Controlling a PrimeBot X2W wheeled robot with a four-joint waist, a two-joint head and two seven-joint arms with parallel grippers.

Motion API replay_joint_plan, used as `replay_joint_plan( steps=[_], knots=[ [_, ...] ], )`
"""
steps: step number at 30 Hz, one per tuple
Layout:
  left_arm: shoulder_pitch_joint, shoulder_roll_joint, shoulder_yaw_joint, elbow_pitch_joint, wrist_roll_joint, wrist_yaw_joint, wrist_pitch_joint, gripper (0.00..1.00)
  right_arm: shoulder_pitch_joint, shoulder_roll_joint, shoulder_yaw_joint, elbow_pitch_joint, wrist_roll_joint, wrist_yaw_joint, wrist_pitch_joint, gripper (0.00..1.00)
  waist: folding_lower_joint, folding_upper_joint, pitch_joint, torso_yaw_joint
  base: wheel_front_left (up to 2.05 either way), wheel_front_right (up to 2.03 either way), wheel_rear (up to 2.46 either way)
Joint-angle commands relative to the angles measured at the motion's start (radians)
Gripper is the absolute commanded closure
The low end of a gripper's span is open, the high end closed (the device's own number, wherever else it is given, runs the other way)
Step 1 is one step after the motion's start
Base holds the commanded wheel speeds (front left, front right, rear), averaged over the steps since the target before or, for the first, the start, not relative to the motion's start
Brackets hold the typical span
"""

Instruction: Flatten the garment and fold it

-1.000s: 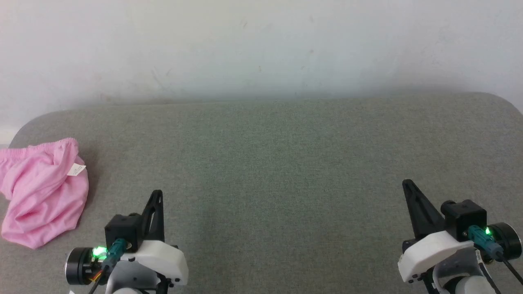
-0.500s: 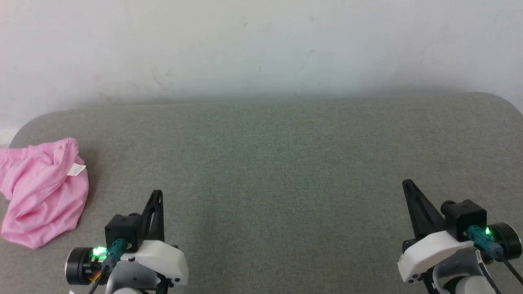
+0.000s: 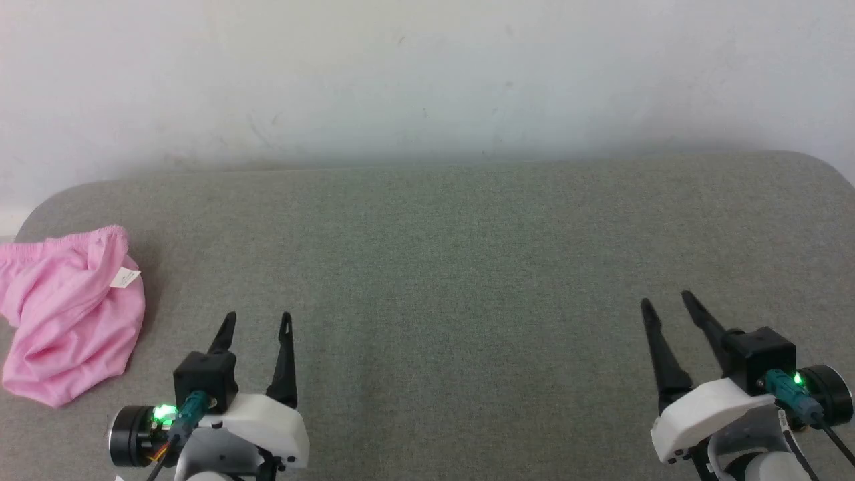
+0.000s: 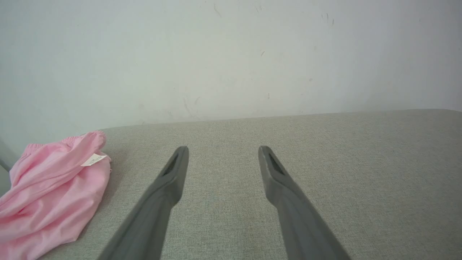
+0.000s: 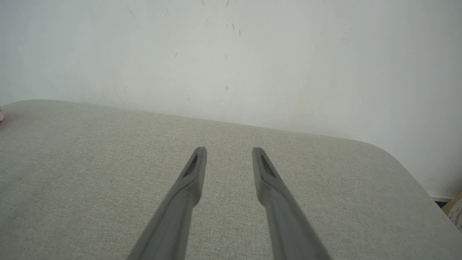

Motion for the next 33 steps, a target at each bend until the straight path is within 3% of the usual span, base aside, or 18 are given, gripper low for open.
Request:
replay_joint_plan(
  steps=[1,19,33],
  knots=[
    [-0.001,0.0,-0.004,0.005,-0.007,0.003,-0.008,0.0,-0.002,0.0,-0.003,0.003,0.004,0.0,-0.008,0.0,0.0,0.0,0.0,0.0,0.0,0.0,0.0],
    [-0.001,0.0,-0.024,0.032,-0.038,0.016,-0.046,0.0,-0.006,0.001,0.01,0.015,0.017,0.0,-0.046,0.0,0.0,0.0,-0.002,0.01,0.0,0.0,0.0],
    [0.005,-0.001,-0.03,0.049,-0.056,0.026,-0.075,0.0,-0.008,0.001,0.008,0.032,0.024,0.0,-0.075,0.0,0.0,0.0,-0.01,0.064,0.0,0.0,0.0]
  ],
)
